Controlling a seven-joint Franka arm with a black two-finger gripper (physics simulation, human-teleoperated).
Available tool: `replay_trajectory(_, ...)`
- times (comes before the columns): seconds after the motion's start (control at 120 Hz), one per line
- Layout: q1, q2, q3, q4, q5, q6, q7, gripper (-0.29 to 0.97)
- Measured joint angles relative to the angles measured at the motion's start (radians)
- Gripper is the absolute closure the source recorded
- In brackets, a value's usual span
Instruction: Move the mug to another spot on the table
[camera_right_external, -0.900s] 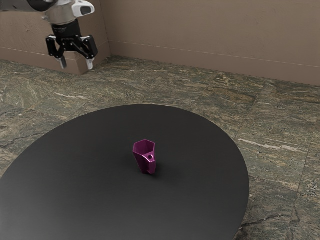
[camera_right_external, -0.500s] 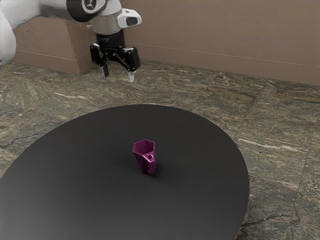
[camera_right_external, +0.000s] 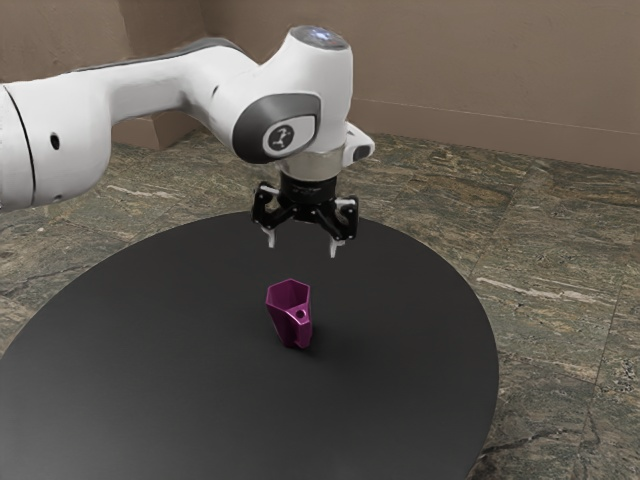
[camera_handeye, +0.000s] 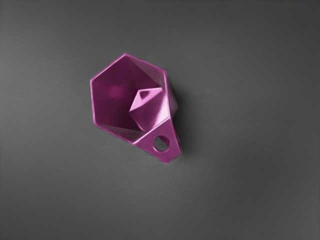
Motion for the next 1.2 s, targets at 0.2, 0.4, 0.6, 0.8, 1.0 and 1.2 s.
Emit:
replay_trajectory(0.2,-0.022,-0.001,0.005,-0.143,0.029,0.137,-0.257,0.00)
replay_trajectory(0.4,-0.032,0.047,0.017,-0.200,0.104,0.244,-0.480,0.00)
replay_trajectory(0.6,-0.030,0.069,0.048,-0.290,0.180,0.365,-0.646,0.00)
replay_trajectory(0.8,-0.025,0.124,0.071,-0.322,0.220,0.484,-0.764,0.00)
replay_trajectory(1.0,-0.024,0.152,0.076,-0.370,0.238,0.553,-0.846,0.00)
replay_trajectory(1.2,-0.026,0.169,0.076,-0.391,0.253,0.610,-0.886,0.00)
